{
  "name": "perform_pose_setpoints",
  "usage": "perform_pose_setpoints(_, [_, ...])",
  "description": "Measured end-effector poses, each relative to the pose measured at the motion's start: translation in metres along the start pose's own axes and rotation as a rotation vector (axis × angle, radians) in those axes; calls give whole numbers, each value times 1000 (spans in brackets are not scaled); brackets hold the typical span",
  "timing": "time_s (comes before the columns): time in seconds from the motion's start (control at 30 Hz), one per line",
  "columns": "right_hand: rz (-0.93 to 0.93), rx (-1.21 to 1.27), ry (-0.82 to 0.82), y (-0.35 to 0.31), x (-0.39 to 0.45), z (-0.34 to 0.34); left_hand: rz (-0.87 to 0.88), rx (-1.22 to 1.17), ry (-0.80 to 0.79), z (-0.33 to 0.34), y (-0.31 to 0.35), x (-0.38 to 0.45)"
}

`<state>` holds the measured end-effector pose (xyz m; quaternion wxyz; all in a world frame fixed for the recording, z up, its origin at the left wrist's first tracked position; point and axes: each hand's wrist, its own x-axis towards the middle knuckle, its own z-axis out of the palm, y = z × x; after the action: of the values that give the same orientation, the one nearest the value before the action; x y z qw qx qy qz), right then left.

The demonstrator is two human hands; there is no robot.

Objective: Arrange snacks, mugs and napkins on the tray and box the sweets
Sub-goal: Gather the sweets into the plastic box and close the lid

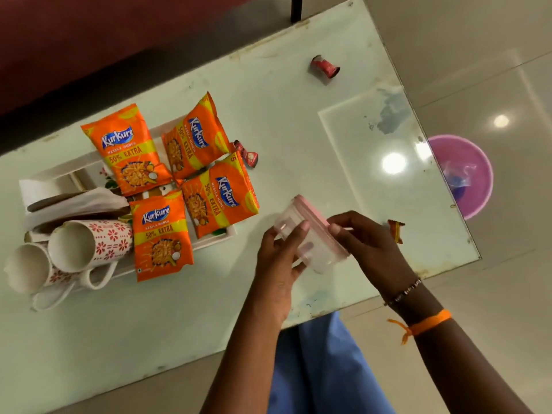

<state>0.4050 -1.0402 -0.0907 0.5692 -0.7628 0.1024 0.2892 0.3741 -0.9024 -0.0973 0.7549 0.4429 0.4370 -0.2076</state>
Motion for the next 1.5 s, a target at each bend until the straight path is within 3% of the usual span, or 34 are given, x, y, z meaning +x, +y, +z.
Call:
perform_pose_setpoints(0.23, [-253, -526, 172, 14, -10, 32, 37, 157, 197, -25, -15, -8])
perform_pose_setpoints(0.37, [-27, -603, 199, 33, 12, 27, 131, 236, 190, -41, -19, -21])
perform_pose_setpoints(0.6, [37, -699, 154, 15, 67, 27, 248, -100, 117, -80, -4, -39])
perform_pose_setpoints(0.7, [-117, -827, 164, -8, 98, 41, 293, -222, 103, -87, 10, -42])
perform_pose_setpoints(0.87, [-407, -977, -163, -32, 143, 87, 387, -226, 145, -87, 23, -29])
perform_pose_setpoints(0.97, [-491, -1091, -163, -27, 163, 91, 431, -266, 122, -81, 29, -17])
perform_pose_setpoints(1.07, [-510, -936, 84, -20, 170, 78, 466, -303, 48, -66, 36, -6])
perform_pose_setpoints(1.23, [-416, -328, 425, -41, 145, 42, 463, -414, 17, -29, 54, 17])
perform_pose_setpoints(1.3, [-449, -269, 404, -60, 115, 36, 420, -435, 25, -13, 60, 28])
perform_pose_setpoints(1.43, [-475, -295, 155, -77, 79, 27, 353, -405, 3, 12, 68, 48])
perform_pose_setpoints(1.5, [-480, -297, 217, -76, 93, 15, 282, -427, -3, 22, 71, 54])
